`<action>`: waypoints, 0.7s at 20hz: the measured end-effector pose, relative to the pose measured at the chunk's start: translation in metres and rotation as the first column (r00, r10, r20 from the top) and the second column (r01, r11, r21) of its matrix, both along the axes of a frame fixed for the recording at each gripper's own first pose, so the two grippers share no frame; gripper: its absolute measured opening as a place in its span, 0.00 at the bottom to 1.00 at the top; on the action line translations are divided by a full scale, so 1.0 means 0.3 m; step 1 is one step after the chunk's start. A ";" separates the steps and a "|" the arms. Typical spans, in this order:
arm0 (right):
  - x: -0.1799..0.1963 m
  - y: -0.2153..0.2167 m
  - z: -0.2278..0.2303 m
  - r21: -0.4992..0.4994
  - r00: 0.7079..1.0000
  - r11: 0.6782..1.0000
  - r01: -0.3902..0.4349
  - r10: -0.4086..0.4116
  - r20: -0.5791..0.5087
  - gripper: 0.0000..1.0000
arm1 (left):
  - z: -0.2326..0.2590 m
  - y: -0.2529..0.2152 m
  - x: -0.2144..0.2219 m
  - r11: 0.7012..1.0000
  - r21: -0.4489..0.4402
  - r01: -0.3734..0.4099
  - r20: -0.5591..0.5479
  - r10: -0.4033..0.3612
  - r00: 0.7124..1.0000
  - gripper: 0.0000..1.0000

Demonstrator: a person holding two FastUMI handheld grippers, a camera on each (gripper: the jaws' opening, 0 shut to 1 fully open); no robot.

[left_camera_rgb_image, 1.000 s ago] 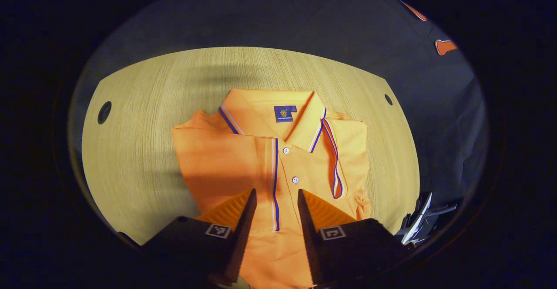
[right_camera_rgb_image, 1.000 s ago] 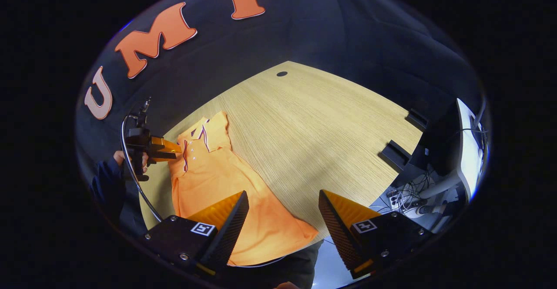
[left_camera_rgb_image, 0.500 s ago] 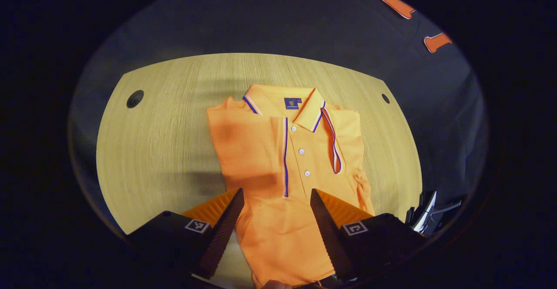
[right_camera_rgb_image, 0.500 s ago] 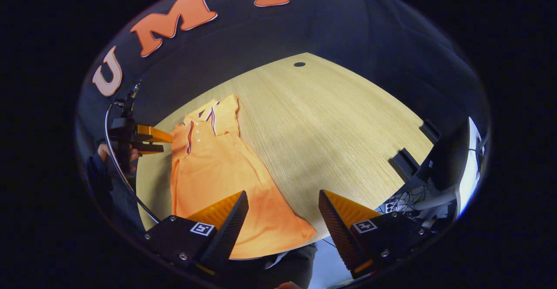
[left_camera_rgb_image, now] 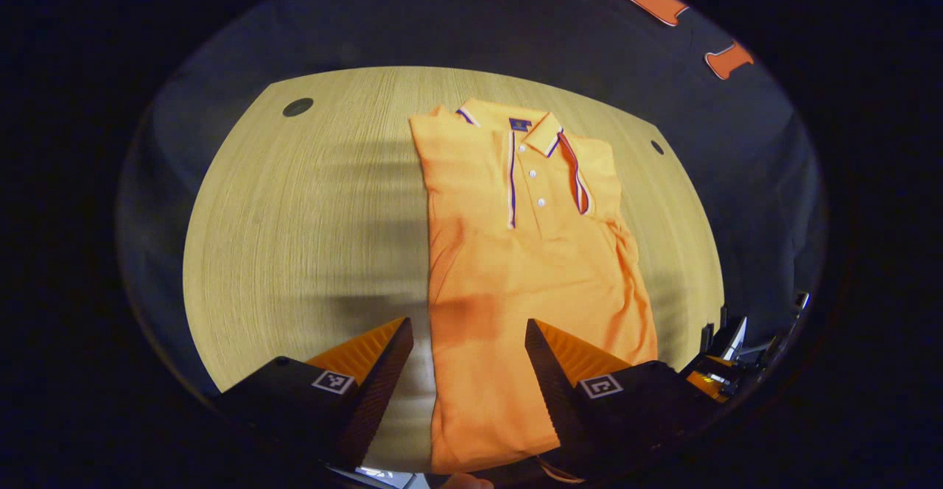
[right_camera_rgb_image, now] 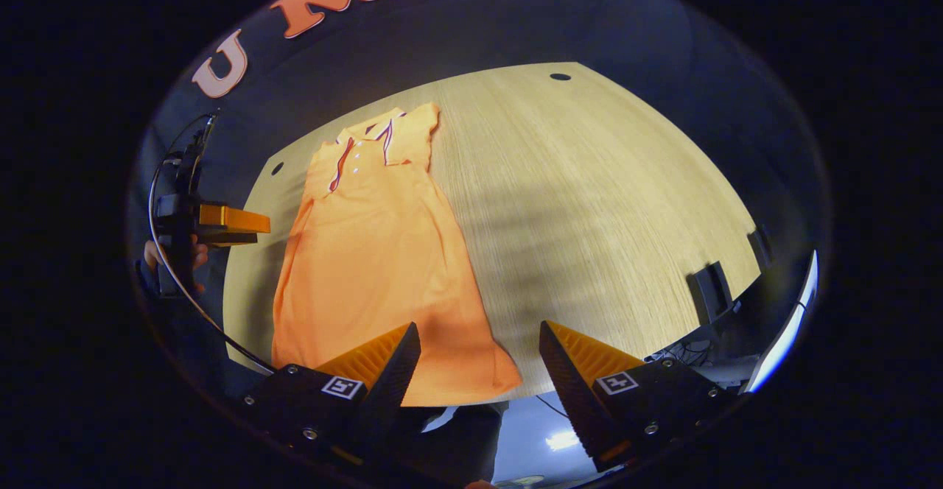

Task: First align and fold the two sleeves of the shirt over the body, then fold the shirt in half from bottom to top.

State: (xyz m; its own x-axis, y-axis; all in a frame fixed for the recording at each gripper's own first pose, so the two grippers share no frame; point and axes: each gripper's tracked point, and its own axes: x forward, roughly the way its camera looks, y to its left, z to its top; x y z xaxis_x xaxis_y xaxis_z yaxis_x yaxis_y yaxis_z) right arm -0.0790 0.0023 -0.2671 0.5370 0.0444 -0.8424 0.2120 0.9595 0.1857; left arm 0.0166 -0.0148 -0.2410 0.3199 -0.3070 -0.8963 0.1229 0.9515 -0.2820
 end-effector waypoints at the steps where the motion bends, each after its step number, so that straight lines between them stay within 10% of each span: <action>1: -0.017 0.001 -0.014 0.000 1.000 1.000 -0.018 0.018 -0.010 0.99 | -0.006 0.004 -0.050 1.000 0.008 0.005 -0.003 -0.005 1.000 0.95; 14: -0.099 0.052 -0.191 -0.077 0.957 0.958 -0.277 0.268 -0.111 0.99 | -0.168 0.047 -0.565 0.987 0.157 -0.025 -0.081 0.038 0.996 0.95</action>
